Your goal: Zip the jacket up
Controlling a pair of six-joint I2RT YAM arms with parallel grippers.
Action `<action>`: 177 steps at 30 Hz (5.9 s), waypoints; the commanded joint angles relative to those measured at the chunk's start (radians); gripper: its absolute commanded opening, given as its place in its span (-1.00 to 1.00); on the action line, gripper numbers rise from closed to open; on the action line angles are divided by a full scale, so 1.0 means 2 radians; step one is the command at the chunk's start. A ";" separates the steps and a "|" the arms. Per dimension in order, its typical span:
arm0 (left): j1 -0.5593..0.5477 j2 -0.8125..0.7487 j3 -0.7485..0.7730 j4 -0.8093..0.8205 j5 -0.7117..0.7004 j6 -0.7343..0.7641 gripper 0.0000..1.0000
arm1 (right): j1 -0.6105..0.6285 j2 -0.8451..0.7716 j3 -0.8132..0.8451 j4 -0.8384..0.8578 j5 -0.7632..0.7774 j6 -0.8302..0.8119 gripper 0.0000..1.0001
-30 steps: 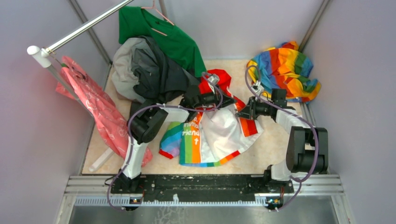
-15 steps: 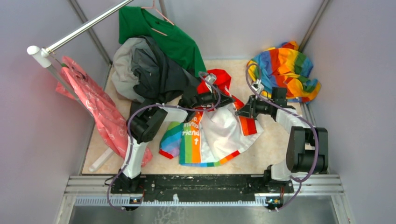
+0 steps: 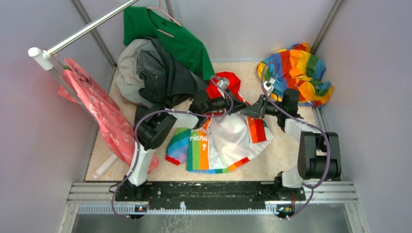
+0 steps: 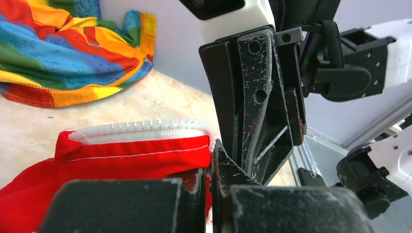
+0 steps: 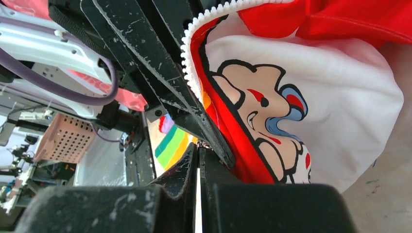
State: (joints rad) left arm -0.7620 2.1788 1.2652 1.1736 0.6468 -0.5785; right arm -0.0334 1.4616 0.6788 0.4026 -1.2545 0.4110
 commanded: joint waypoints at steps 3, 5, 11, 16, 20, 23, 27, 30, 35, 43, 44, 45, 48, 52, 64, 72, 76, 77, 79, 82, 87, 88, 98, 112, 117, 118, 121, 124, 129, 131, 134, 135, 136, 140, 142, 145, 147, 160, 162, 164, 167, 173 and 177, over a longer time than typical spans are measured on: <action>-0.010 0.014 0.014 0.001 0.003 0.018 -1.00 | -0.003 -0.026 -0.011 0.142 -0.022 0.090 -1.00; -0.009 0.011 0.012 -0.002 0.000 0.023 -1.00 | -0.009 -0.029 -0.009 0.109 -0.021 0.066 -1.00; 0.014 -0.010 -0.008 -0.008 -0.022 0.027 -1.00 | -0.040 -0.061 0.011 -0.072 -0.031 -0.073 -1.00; 0.035 -0.021 -0.017 -0.008 -0.037 0.024 -1.00 | -0.052 -0.082 0.004 -0.112 -0.032 -0.102 -1.00; 0.042 -0.027 -0.018 -0.008 -0.046 0.025 -1.00 | -0.053 -0.081 0.011 -0.159 -0.022 -0.142 -1.00; 0.048 -0.030 -0.021 -0.005 -0.056 0.021 -1.00 | -0.053 -0.079 0.018 -0.198 -0.012 -0.176 -1.00; 0.057 -0.034 -0.028 0.008 -0.065 0.007 -1.00 | -0.053 -0.077 0.022 -0.239 0.007 -0.202 -1.00; 0.062 -0.034 -0.031 0.032 -0.064 -0.011 -1.00 | -0.053 -0.065 0.025 -0.258 0.024 -0.222 -1.00; 0.058 -0.025 -0.021 0.073 -0.027 -0.041 -1.00 | -0.027 -0.026 0.038 -0.285 0.036 -0.241 -1.00; 0.035 -0.009 -0.005 0.070 -0.006 -0.043 -1.00 | 0.039 -0.049 0.023 -0.153 0.035 -0.166 -1.00; 0.035 -0.009 -0.007 0.070 -0.006 -0.042 -1.00 | 0.037 -0.059 0.025 -0.169 0.045 -0.186 -1.00; 0.035 -0.011 -0.007 0.071 -0.007 -0.044 -1.00 | 0.035 -0.071 0.023 -0.175 0.056 -0.199 -1.00; 0.034 -0.013 -0.004 0.072 -0.006 -0.064 -1.00 | 0.028 -0.104 -0.020 -0.062 0.068 -0.167 -0.70; 0.032 -0.030 -0.007 0.065 -0.012 -0.086 -1.00 | 0.023 -0.109 -0.086 0.089 0.074 -0.124 -0.15; 0.012 -0.086 -0.019 0.023 -0.017 -0.107 -1.00 | 0.023 -0.059 -0.189 0.464 0.072 -0.071 0.09; -0.003 -0.097 -0.032 0.023 -0.032 -0.110 -1.00 | 0.024 -0.054 -0.183 0.526 0.115 -0.030 0.06; -0.006 -0.099 -0.029 0.023 -0.035 -0.111 -1.00 | 0.024 -0.061 -0.183 0.535 0.123 -0.018 0.04; -0.007 -0.100 -0.029 0.023 -0.035 -0.111 -1.00 | 0.024 -0.061 -0.183 0.538 0.124 -0.016 0.03; -0.008 -0.102 -0.029 0.023 -0.035 -0.111 -1.00 | 0.024 -0.063 -0.183 0.545 0.123 -0.009 -0.02; -0.009 -0.104 -0.028 0.023 -0.034 -0.111 -1.00 | 0.024 -0.062 -0.182 0.551 0.120 0.001 -0.23; -0.010 -0.107 -0.030 0.024 -0.033 -0.111 -1.00 | 0.024 -0.061 -0.180 0.545 0.121 0.009 -0.62; -0.010 -0.108 -0.030 0.024 -0.033 -0.111 -1.00 | 0.024 -0.061 -0.179 0.543 0.122 0.013 -0.72; -0.009 -0.103 -0.051 0.035 -0.026 0.031 -1.00 | 0.019 -0.068 -0.130 0.523 0.070 0.178 -1.00; 0.022 -0.081 -0.070 0.074 -0.051 0.086 -1.00 | -0.018 -0.075 -0.042 0.160 -0.041 0.071 -1.00; 0.025 -0.079 -0.070 0.083 -0.058 0.094 -1.00 | -0.017 -0.067 -0.020 0.039 -0.043 -0.011 -1.00; 0.026 -0.078 -0.070 0.084 -0.058 0.095 -1.00 | -0.017 -0.064 -0.016 0.021 -0.044 -0.025 -1.00; 0.028 -0.078 -0.072 0.092 -0.059 0.098 -1.00 | -0.016 -0.058 -0.008 -0.027 -0.039 -0.065 -1.00; 0.029 -0.075 -0.075 0.117 -0.049 0.083 -1.00 | -0.007 -0.041 0.019 -0.137 -0.014 -0.151 -1.00; 0.027 -0.063 -0.067 0.150 -0.018 0.046 -1.00 | 0.033 -0.025 0.046 -0.211 0.018 -0.203 -1.00; 0.025 -0.059 -0.069 0.160 -0.012 0.039 -1.00 | 0.044 -0.028 0.043 -0.205 0.018 -0.201 -1.00; 0.018 -0.046 -0.068 0.178 -0.007 0.025 -1.00 | 0.047 -0.030 0.041 -0.182 0.022 -0.194 -1.00; 0.015 -0.042 -0.067 0.184 -0.007 0.021 -1.00 | 0.047 -0.030 0.041 -0.184 0.024 -0.195 -1.00; 0.012 -0.037 -0.066 0.190 -0.008 0.016 -1.00 | 0.047 -0.031 0.041 -0.186 0.028 -0.196 -1.00; 0.006 -0.023 -0.070 0.217 -0.032 -0.008 -1.00 | 0.047 -0.042 0.041 -0.189 0.037 -0.199 -1.00; 0.005 -0.019 -0.081 0.238 -0.053 -0.015 -1.00 | 0.047 -0.049 0.041 -0.196 0.052 -0.210 -1.00; 0.006 -0.023 -0.102 0.266 -0.090 -0.015 -1.00 | 0.047 -0.050 0.047 -0.238 0.085 -0.248 -1.00; 0.008 -0.030 -0.111 0.277 -0.101 -0.012 -1.00 | 0.043 -0.045 0.052 -0.249 0.083 -0.250 -1.00; 0.018 -0.019 -0.100 0.277 -0.054 -0.038 -1.00 | -0.021 -0.060 0.003 -0.086 -0.011 -0.108 -1.00; 0.017 -0.022 -0.096 0.268 -0.051 -0.036 -1.00 | -0.011 -0.042 0.032 -0.174 -0.003 -0.177 -1.00; 0.017 -0.025 -0.095 0.259 -0.054 -0.035 -1.00 | 0.006 -0.031 0.057 -0.245 0.016 -0.235 -1.00; 0.016 -0.031 -0.090 0.236 -0.053 -0.032 -1.00 | 0.045 -0.036 0.075 -0.300 0.069 -0.289 -1.00; 0.006 -0.052 -0.102 0.169 -0.081 0.028 -1.00 | 0.050 -0.085 0.081 -0.298 0.173 -0.300 -1.00; -0.002 -0.055 -0.099 0.150 -0.081 0.049 -1.00 | 0.050 -0.114 0.077 -0.282 0.229 -0.292 -1.00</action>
State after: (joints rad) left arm -0.7540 2.1212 1.0523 1.4693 0.5140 -0.5533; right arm 0.0673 1.3125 0.8024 -0.1699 -0.9455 -0.1394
